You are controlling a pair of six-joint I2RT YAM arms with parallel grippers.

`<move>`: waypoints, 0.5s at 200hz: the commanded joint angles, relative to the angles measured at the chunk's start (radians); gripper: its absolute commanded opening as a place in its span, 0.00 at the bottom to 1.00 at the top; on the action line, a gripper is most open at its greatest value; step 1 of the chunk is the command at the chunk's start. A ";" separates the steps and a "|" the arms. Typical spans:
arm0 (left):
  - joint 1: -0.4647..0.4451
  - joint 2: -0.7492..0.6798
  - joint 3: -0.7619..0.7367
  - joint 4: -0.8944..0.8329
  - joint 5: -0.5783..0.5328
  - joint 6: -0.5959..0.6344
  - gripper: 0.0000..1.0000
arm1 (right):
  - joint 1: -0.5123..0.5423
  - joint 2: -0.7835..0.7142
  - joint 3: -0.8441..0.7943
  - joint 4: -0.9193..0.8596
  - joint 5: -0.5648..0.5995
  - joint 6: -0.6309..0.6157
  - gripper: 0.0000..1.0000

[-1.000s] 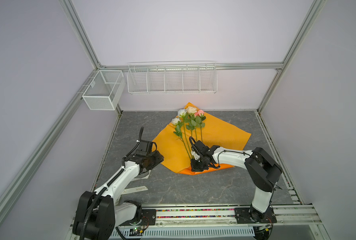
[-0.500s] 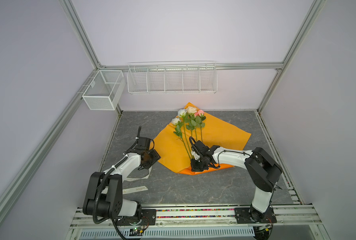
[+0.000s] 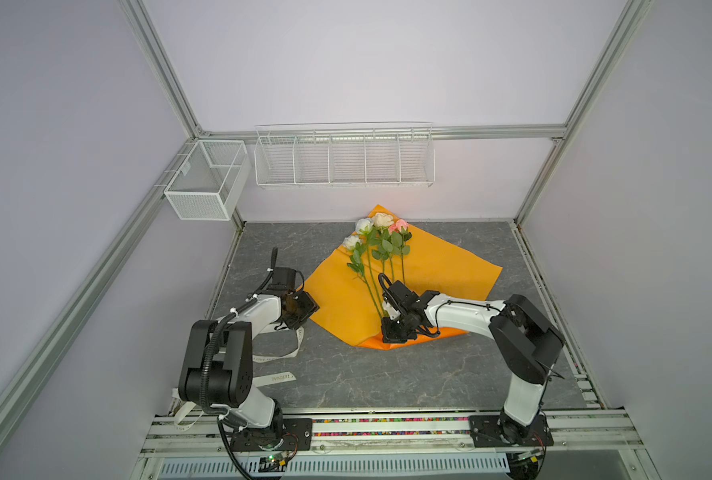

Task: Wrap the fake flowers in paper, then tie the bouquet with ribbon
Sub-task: 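Grasp the sheet edge nearest the left gripper and fold it over the stems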

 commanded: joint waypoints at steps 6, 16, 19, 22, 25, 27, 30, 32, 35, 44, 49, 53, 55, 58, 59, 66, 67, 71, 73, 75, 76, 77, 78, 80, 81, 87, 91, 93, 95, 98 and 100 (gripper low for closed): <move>0.001 0.053 0.041 0.000 -0.013 -0.005 0.58 | -0.002 0.029 0.015 -0.039 0.030 0.015 0.14; 0.001 0.070 0.037 -0.004 -0.027 -0.008 0.57 | -0.001 0.032 0.017 -0.039 0.030 0.014 0.14; 0.001 0.076 0.035 -0.003 -0.028 -0.011 0.57 | -0.001 0.032 0.018 -0.040 0.030 0.015 0.14; 0.001 0.080 0.031 0.003 -0.028 -0.012 0.57 | -0.002 0.034 0.019 -0.041 0.030 0.014 0.14; 0.001 0.085 0.026 0.010 -0.023 -0.015 0.57 | -0.002 0.035 0.019 -0.041 0.030 0.014 0.14; 0.001 0.088 0.025 0.017 -0.018 -0.016 0.57 | -0.001 0.034 0.019 -0.042 0.030 0.014 0.14; 0.001 0.093 0.018 0.031 -0.007 -0.017 0.57 | -0.002 0.035 0.019 -0.042 0.030 0.014 0.14; 0.001 0.097 0.014 0.039 0.000 -0.019 0.57 | -0.001 0.036 0.019 -0.042 0.031 0.015 0.14; 0.000 0.102 0.010 0.056 0.012 -0.023 0.57 | -0.001 0.036 0.018 -0.039 0.032 0.016 0.14; 0.000 0.116 -0.009 0.118 0.067 -0.031 0.57 | -0.002 0.036 0.018 -0.039 0.032 0.016 0.14; 0.000 0.126 -0.015 0.153 0.097 -0.040 0.57 | -0.002 0.038 0.018 -0.040 0.032 0.016 0.14; 0.000 0.131 -0.019 0.181 0.119 -0.047 0.57 | -0.001 0.038 0.018 -0.040 0.032 0.017 0.14; -0.002 0.135 -0.019 0.193 0.133 -0.051 0.57 | -0.002 0.038 0.018 -0.040 0.032 0.016 0.14; -0.002 0.140 -0.019 0.211 0.148 -0.056 0.57 | -0.002 0.040 0.018 -0.040 0.032 0.016 0.14; -0.003 0.142 -0.020 0.216 0.154 -0.057 0.57 | -0.002 0.040 0.018 -0.040 0.032 0.016 0.14; -0.005 0.154 -0.017 0.245 0.187 -0.066 0.58 | -0.001 0.042 0.019 -0.041 0.032 0.016 0.14; -0.005 0.155 -0.016 0.249 0.193 -0.067 0.58 | -0.002 0.042 0.019 -0.042 0.032 0.016 0.14; -0.007 0.161 -0.015 0.266 0.208 -0.070 0.58 | -0.002 0.042 0.018 -0.042 0.031 0.016 0.14; -0.009 0.163 -0.014 0.274 0.215 -0.073 0.58 | -0.002 0.042 0.018 -0.041 0.032 0.017 0.14; -0.009 0.165 -0.013 0.281 0.222 -0.076 0.58 | -0.002 0.042 0.018 -0.041 0.032 0.017 0.14; -0.010 0.166 -0.014 0.284 0.225 -0.078 0.58 | -0.002 0.042 0.018 -0.042 0.032 0.017 0.14; -0.010 0.167 -0.013 0.288 0.228 -0.081 0.58 | -0.002 0.042 0.018 -0.042 0.032 0.016 0.14; -0.011 0.169 -0.014 0.292 0.230 -0.082 0.59 | -0.002 0.042 0.018 -0.042 0.032 0.016 0.14; -0.011 0.171 -0.015 0.298 0.237 -0.085 0.59 | -0.001 0.042 0.018 -0.042 0.032 0.015 0.14; -0.012 0.172 -0.015 0.304 0.239 -0.087 0.59 | -0.001 0.040 0.018 -0.042 0.032 0.015 0.14; -0.014 0.174 -0.019 0.334 0.259 -0.101 0.59 | -0.001 0.041 0.018 -0.042 0.032 0.016 0.14; -0.014 0.176 -0.024 0.358 0.273 -0.111 0.60 | -0.002 0.040 0.019 -0.042 0.032 0.015 0.14; -0.015 0.176 -0.025 0.370 0.280 -0.117 0.60 | -0.002 0.040 0.019 -0.042 0.032 0.015 0.14; -0.015 0.177 -0.028 0.379 0.286 -0.120 0.60 | -0.002 0.041 0.018 -0.042 0.032 0.016 0.14; -0.015 0.178 -0.030 0.394 0.293 -0.128 0.60 | -0.002 0.040 0.019 -0.042 0.032 0.016 0.14; -0.015 0.178 -0.031 0.401 0.298 -0.133 0.60 | -0.001 0.040 0.019 -0.042 0.032 0.017 0.14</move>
